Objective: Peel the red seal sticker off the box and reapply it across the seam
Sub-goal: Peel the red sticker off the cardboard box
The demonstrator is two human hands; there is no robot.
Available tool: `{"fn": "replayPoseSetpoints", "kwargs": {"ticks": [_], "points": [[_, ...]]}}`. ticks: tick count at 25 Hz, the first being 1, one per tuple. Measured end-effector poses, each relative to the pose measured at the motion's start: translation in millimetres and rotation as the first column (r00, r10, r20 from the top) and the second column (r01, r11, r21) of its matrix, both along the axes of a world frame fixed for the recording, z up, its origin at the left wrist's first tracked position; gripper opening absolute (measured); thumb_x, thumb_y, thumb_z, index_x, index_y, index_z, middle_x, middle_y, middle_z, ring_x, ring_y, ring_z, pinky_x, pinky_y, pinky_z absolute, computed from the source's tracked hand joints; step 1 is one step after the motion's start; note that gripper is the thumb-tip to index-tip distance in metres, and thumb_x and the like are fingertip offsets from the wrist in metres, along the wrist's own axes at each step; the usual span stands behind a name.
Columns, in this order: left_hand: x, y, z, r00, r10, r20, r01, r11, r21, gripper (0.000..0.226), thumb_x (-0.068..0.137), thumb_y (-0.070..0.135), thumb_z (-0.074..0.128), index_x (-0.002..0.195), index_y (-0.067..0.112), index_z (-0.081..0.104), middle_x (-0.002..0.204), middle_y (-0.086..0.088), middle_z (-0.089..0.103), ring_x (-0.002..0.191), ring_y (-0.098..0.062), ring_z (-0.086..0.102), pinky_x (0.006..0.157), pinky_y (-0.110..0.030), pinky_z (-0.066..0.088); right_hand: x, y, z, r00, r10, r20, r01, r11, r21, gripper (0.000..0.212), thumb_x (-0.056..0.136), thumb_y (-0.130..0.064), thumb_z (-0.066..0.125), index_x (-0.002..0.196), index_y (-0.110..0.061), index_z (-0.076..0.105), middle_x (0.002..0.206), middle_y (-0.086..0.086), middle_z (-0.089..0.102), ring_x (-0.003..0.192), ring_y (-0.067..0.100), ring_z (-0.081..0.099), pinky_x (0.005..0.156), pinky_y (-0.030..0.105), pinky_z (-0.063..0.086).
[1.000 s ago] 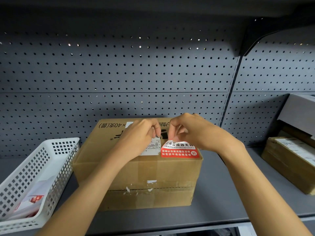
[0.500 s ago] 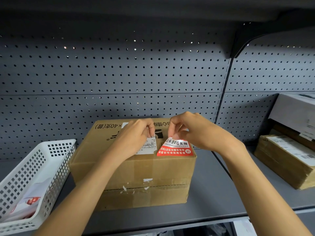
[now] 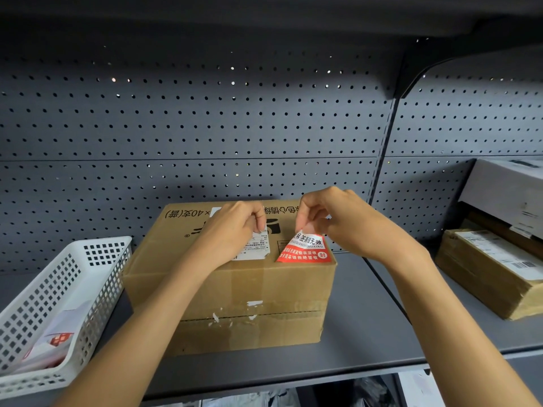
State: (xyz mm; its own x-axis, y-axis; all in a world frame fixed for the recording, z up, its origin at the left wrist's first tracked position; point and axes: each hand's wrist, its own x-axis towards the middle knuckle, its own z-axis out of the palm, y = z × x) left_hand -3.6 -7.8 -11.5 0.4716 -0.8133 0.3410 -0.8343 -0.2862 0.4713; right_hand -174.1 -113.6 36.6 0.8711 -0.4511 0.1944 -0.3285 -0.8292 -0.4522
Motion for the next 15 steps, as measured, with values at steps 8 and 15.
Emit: {"fn": "replayPoseSetpoints", "kwargs": {"ticks": [8,15], "points": [[2,0,-2,0.999,-0.019,0.030,0.019,1.000,0.001,0.040,0.094,-0.006,0.037,0.075,0.023,0.057,0.070,0.009,0.056,0.052,-0.010,0.045,0.052,-0.028,0.036,-2,-10,-6,0.995,-0.018,0.102,0.011,0.998,0.067,0.049,0.092,0.010,0.056,0.069,-0.033,0.060,0.084,-0.001,0.075,0.082,0.006,0.070,0.071,0.010,0.054],[4,0,-5,0.997,-0.039,0.073,0.040,0.999,-0.016,0.040,0.096,-0.002,0.036,0.073,0.025,0.056,0.071,0.010,0.056,0.059,-0.021,0.053,0.056,-0.034,0.044,-11,-14,30,0.971,0.004,0.238,-0.022,0.997,0.075,0.038,0.094,0.003,0.062,0.076,-0.030,0.064,0.083,-0.002,0.073,0.081,0.011,0.068,0.083,0.033,0.056]]}}
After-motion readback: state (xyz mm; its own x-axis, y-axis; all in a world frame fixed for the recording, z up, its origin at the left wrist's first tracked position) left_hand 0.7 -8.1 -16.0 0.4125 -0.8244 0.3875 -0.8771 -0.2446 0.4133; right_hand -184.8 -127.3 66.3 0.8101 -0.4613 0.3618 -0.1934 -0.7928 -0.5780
